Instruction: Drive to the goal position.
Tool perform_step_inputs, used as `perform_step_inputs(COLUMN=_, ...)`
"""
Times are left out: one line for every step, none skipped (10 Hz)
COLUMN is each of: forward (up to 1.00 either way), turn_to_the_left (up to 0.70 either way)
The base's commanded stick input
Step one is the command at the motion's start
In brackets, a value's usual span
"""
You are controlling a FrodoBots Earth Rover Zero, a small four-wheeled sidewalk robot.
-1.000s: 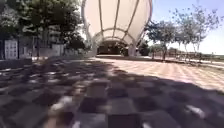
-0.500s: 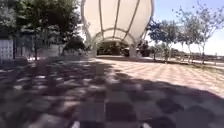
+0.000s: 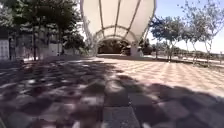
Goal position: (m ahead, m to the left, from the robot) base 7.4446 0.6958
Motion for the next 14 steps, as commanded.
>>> perform_step_inputs(forward=1.0, turn_to_the_left=0.0)
perform_step_inputs(forward=1.0, turn_to_the_left=0.0)
perform_step_inputs(forward=1.0, turn_to_the_left=0.0)
perform_step_inputs(forward=1.0, turn_to_the_left=0.0)
perform_step_inputs(forward=1.0, turn_to_the_left=0.0)
perform_step_inputs(forward=1.0, turn_to_the_left=0.0)
perform_step_inputs(forward=1.0, turn_to_the_left=0.0)
perform_step_inputs(forward=1.0, turn_to_the_left=0.0)
perform_step_inputs(forward=1.0, turn_to_the_left=0.0)
perform_step_inputs(forward=1.0, turn_to_the_left=0.0)
perform_step_inputs(forward=1.0, turn_to_the_left=0.0)
perform_step_inputs(forward=1.0, turn_to_the_left=0.0)
perform_step_inputs(forward=1.0, turn_to_the_left=0.0)
perform_step_inputs(forward=1.0, turn_to_the_left=-0.14)
